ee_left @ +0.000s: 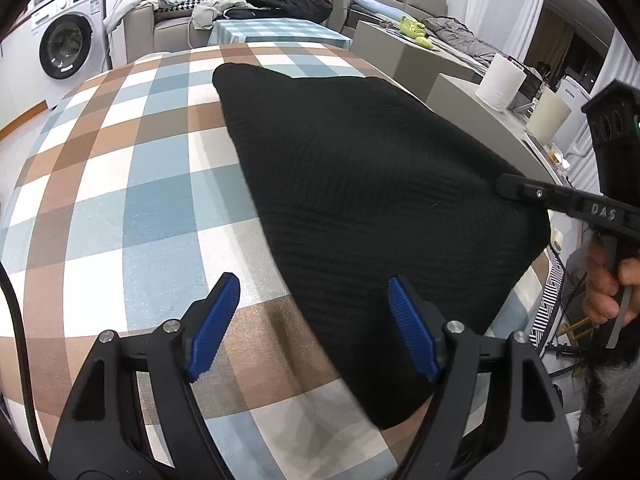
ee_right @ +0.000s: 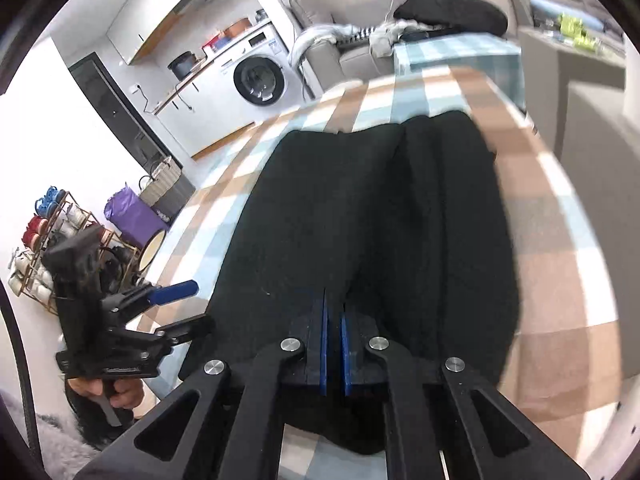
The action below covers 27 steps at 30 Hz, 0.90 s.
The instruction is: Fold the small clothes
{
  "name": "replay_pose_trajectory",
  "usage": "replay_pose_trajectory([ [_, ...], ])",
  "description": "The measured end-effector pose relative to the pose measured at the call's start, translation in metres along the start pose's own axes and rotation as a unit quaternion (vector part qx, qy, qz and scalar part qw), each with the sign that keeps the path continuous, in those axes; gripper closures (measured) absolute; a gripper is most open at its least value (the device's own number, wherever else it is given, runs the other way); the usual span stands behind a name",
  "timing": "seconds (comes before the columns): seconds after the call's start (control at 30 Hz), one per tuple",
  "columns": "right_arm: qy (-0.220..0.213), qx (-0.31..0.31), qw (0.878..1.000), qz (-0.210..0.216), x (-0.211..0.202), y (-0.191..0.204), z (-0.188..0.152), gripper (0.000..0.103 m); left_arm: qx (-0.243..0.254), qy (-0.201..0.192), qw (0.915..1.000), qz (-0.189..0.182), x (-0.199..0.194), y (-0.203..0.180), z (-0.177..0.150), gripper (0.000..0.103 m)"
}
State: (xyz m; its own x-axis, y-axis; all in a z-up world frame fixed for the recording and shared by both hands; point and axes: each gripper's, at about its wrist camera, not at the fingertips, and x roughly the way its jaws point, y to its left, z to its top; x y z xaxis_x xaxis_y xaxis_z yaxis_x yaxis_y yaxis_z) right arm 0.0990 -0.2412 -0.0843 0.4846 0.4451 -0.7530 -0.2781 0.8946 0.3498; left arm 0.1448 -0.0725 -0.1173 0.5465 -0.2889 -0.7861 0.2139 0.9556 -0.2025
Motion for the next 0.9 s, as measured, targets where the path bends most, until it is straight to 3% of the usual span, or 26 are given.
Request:
replay_pose_trajectory([
  [0.07,0.026,-0.001,0.999,-0.046,0.013,-0.007,-0.005,0.098,-0.002,0.005,1.0000,-0.004,0.004,0.001,-0.001,0.029],
  [0.13,0.048,0.001,0.997,-0.064,0.028,-0.013,-0.011,0.098,-0.002,0.012,0.9999,-0.007,0.009,0.000,-0.002,0.029],
  [0.4,0.021,0.008,0.998,-0.061,0.004,-0.018,-0.015,0.074,-0.050,0.031,0.9970,-0.050,0.034,0.011,0.002,0.029],
  [0.5,0.011,0.004,0.997,-0.074,-0.004,-0.020,-0.018,0.059,-0.061,0.027,0.9962,-0.056,0.041,0.014,0.011,0.029],
  [0.6,0.016,0.006,0.997,-0.074,-0.003,-0.026,-0.019,0.058,-0.075,0.023,0.9948,-0.065,0.049,0.014,0.019,0.030],
  [0.7,0.021,0.002,0.997,-0.075,0.002,-0.025,-0.019,0.058,-0.094,0.015,0.9931,-0.068,0.055,0.014,0.026,0.042],
  [0.83,0.027,-0.003,0.997,-0.074,0.008,-0.024,-0.022,0.058,-0.112,0.005,0.9912,-0.070,0.061,0.015,0.029,0.078],
  [0.9,0.028,-0.004,0.997,-0.072,0.011,-0.024,-0.023,0.058,-0.113,-0.001,0.9914,-0.065,0.061,0.015,0.029,0.085],
])
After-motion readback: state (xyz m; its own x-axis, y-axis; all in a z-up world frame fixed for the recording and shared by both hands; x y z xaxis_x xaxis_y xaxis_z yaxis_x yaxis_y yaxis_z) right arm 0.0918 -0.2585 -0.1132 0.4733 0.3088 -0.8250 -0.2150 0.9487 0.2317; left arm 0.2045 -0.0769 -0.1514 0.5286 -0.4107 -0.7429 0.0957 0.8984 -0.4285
